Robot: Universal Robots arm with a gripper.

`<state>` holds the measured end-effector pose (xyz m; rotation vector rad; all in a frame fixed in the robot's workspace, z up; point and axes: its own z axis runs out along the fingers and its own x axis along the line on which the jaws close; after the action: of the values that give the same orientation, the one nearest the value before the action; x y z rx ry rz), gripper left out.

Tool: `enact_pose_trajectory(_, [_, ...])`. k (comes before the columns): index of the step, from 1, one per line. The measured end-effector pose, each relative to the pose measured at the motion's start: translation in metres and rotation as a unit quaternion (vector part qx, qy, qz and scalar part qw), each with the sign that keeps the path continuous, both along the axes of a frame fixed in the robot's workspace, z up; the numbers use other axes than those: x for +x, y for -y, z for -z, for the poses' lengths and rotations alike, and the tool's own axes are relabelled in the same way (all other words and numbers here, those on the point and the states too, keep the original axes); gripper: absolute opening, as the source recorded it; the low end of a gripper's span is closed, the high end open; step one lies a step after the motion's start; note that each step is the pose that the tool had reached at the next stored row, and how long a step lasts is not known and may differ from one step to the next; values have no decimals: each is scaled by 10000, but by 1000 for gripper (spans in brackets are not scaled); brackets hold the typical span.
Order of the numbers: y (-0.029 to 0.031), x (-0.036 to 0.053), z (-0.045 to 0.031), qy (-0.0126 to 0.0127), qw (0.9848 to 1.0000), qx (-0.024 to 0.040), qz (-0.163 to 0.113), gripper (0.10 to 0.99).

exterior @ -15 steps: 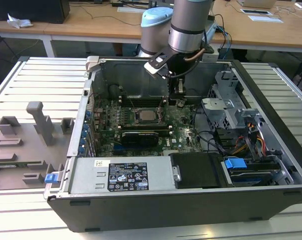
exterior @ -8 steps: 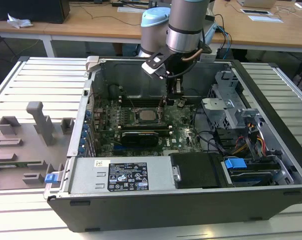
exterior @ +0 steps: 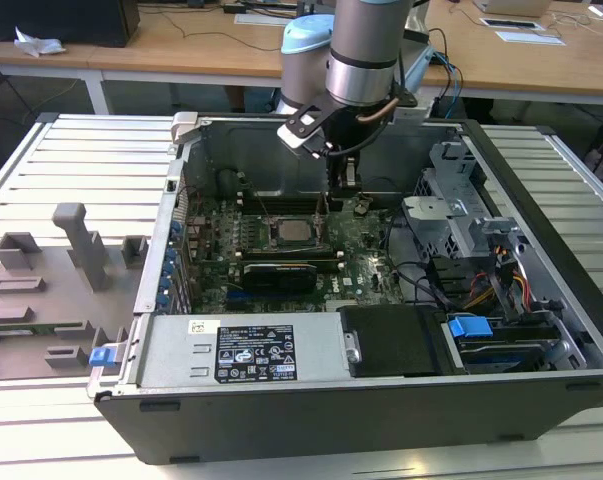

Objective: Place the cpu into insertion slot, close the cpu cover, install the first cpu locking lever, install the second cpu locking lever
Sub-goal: 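Close the cpu cover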

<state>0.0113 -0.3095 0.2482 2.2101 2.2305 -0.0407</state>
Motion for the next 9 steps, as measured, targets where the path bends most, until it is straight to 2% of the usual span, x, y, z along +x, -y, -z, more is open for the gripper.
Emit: enact_pose_trajectory(9, [0,-88,8,0,10000,0,0,106])
